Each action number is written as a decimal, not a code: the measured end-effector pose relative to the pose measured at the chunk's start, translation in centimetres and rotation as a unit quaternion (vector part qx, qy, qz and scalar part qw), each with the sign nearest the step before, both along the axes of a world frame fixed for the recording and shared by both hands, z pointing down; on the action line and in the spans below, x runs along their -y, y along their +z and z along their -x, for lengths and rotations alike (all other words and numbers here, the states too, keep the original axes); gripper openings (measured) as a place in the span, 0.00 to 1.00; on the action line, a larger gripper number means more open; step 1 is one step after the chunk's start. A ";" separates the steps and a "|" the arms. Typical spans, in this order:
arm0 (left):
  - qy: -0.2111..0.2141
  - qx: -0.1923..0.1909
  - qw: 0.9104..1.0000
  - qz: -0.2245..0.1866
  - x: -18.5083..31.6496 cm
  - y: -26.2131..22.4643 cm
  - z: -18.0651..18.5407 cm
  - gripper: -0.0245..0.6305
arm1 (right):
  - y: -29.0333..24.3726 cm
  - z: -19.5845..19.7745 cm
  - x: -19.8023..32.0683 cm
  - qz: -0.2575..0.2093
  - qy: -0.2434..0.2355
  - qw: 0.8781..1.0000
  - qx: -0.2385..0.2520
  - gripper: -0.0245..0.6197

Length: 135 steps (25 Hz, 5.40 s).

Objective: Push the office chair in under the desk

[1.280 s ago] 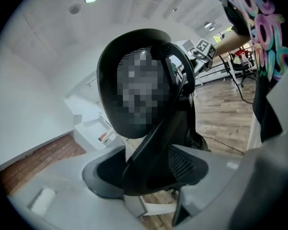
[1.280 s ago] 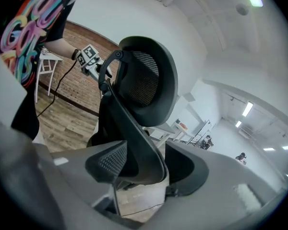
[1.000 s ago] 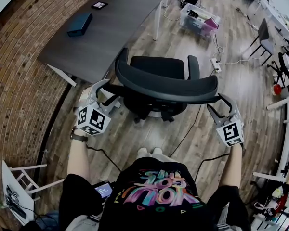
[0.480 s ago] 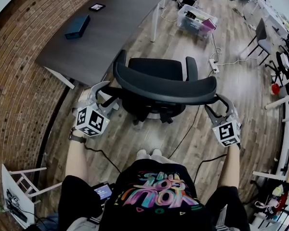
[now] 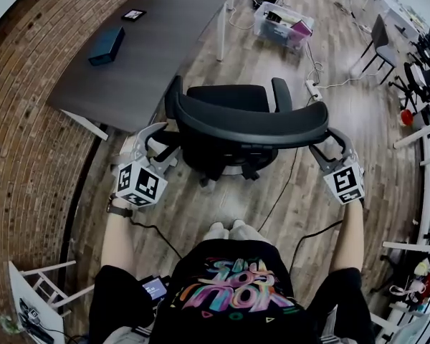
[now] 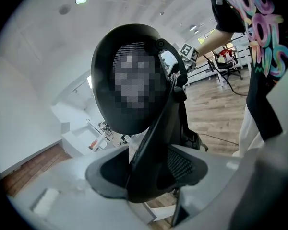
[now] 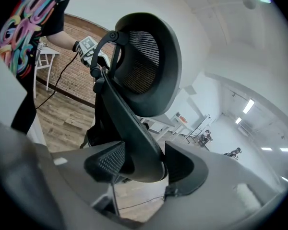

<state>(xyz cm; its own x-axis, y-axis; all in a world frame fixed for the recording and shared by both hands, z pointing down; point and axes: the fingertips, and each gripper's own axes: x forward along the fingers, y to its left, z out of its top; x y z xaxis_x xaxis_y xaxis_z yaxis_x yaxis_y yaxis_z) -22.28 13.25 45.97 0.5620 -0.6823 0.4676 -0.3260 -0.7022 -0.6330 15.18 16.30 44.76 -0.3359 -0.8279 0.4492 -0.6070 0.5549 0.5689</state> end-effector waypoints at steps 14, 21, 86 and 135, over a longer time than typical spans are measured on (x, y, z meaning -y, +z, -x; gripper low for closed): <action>-0.026 0.000 1.000 0.002 3.7 0.1 -0.5 0.43 | 0.0 -0.6 4.7 -0.017 -0.021 0.999 0.032 0.45; -0.061 -0.005 0.998 -0.005 4.7 -0.1 -2.1 0.43 | -0.1 -2.4 9.3 -0.016 -0.061 0.997 0.040 0.45; -0.315 -0.012 0.948 -0.043 29.2 -0.4 -6.4 0.43 | -0.1 -0.7 53.0 0.019 -0.274 0.959 0.071 0.48; -0.580 -0.014 0.814 -0.037 41.2 -0.2 -4.5 0.44 | -0.2 17.0 78.7 0.030 -0.535 0.840 0.086 0.49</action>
<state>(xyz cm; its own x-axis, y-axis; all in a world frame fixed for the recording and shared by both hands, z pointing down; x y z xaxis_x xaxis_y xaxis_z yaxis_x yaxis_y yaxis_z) -17.80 -27.96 45.78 -0.4701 -0.7869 0.3997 -0.7577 0.1275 -0.6401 -1.86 -62.42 44.51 -0.9370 0.0109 0.3491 0.1870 0.8598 0.4751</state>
